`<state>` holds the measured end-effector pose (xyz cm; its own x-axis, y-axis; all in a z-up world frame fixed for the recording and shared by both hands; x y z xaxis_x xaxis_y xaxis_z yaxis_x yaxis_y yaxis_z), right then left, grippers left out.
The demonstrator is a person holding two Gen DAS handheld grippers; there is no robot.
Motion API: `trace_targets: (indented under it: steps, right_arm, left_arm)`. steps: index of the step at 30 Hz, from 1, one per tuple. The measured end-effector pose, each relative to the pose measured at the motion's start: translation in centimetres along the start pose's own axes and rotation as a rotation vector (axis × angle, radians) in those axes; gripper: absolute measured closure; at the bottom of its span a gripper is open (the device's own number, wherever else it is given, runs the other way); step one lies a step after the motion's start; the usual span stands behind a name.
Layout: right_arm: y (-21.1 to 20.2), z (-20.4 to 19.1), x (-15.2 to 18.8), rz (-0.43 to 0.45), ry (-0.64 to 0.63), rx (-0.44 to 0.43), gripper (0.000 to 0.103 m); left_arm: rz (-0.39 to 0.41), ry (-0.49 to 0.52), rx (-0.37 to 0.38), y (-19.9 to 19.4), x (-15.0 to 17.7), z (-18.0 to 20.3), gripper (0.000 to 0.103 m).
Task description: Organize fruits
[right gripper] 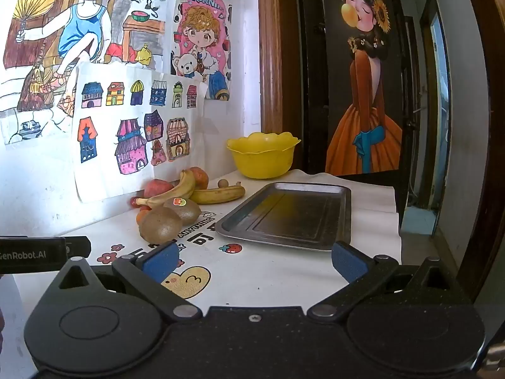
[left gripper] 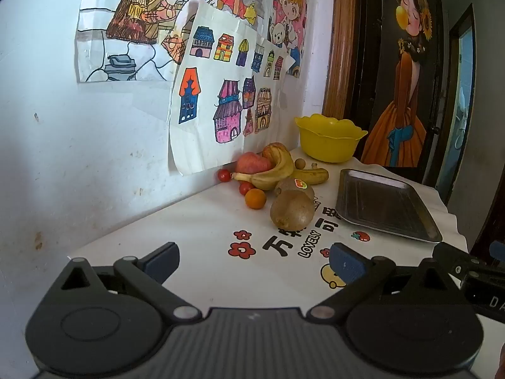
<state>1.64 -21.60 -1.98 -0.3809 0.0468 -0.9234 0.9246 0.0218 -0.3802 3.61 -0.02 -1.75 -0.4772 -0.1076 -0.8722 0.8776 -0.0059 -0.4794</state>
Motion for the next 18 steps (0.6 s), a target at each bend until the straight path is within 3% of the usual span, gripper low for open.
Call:
trace_targets:
  steps: [18]
  right_arm:
    - [-0.19, 0.06, 0.04, -0.002, 0.003, 0.001, 0.001]
  left_arm:
    - [-0.001, 0.001, 0.003, -0.26, -0.08, -0.1, 0.0]
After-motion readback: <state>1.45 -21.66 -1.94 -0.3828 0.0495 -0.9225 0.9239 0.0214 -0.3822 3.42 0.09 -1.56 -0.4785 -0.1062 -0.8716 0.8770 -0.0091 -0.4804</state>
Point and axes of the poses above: each gripper's, at about its wrist camera, not at the fingertips, and y roughly the way its jaws point, z to its right, x to its underside, the point moved 4 cm from there along y, roughly the way its jaws point, and after that the axes turned 3 degrees about -z, right-handed, at the moved point
